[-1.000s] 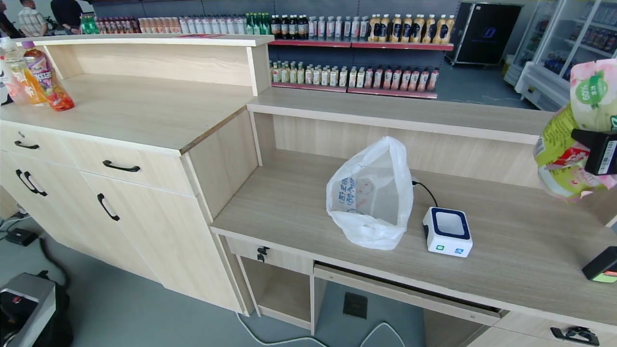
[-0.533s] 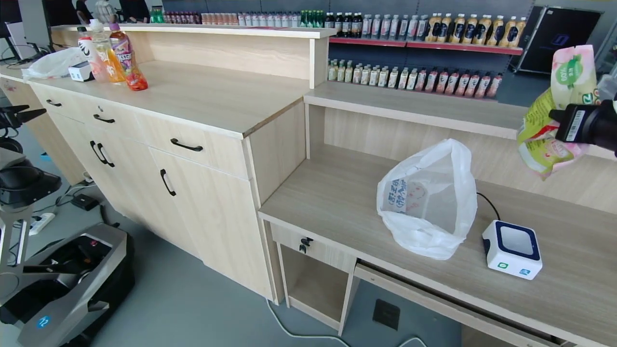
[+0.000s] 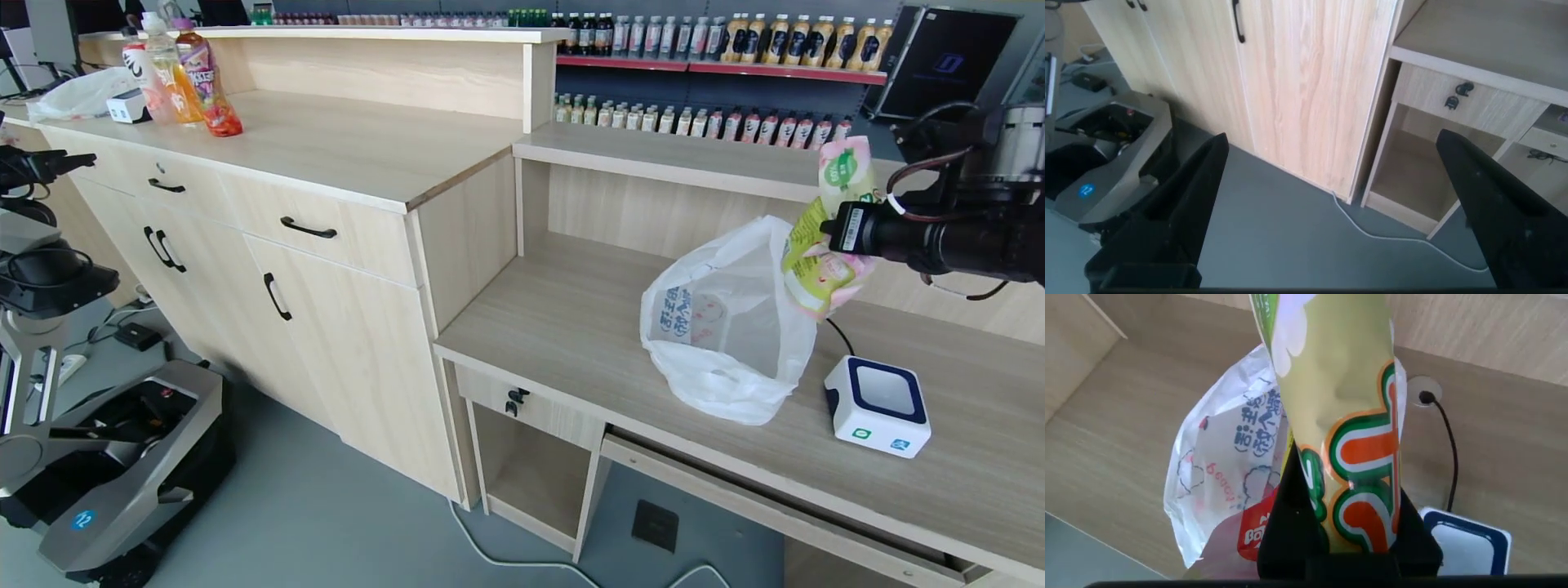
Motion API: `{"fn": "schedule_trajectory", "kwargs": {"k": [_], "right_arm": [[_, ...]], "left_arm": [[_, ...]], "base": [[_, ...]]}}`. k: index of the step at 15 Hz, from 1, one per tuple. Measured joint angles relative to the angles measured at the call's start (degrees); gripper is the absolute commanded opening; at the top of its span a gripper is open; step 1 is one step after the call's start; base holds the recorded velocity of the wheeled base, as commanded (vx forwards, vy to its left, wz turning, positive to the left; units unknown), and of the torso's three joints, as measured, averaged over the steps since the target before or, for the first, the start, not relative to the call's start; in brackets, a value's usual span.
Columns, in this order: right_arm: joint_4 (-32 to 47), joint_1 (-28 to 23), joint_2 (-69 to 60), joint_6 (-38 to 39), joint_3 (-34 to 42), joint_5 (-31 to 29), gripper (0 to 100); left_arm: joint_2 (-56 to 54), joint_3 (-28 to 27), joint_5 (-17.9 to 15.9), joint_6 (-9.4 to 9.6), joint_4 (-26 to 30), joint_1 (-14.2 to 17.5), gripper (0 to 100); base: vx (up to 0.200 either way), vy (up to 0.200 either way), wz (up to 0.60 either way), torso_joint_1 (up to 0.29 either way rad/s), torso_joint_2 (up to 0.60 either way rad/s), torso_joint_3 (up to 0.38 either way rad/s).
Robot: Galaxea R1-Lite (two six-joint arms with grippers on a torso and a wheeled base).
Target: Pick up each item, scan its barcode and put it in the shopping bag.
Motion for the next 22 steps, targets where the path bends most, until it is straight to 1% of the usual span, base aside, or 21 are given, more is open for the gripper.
{"fn": "schedule_trajectory", "kwargs": {"k": [1,3,9,13,22], "right_arm": [[0.71,0.96,1.38,1.19,-2.15,0.72,0],[0.85,2.24,3.69,0.82,-4.16,0.8,0],[0.82,2.66,10.13,0.24,-4.64,0.67,0],[0.3,4.41,14.09,0.24,-5.42,0.87,0],[-0.93,6.9,20.69,1.58,-10.91,1.51,0]], "left_arm": [[0.0,0.0,0.0,0.0,0.0,0.04,100],[0.0,0.0,0.0,0.0,0.0,0.02,100],[0.0,0.0,0.0,0.0,0.0,-0.02,100],[0.0,0.0,-0.01,0.0,0.0,-0.02,100],[0.0,0.0,0.02,0.0,0.0,0.02,100]], "base": [[0.0,0.0,0.0,0.0,0.0,0.0],[0.0,0.0,0.0,0.0,0.0,0.0],[0.0,0.0,0.0,0.0,0.0,0.0],[0.0,0.0,0.0,0.0,0.0,0.0],[0.0,0.0,0.0,0.0,0.0,0.0]]}}
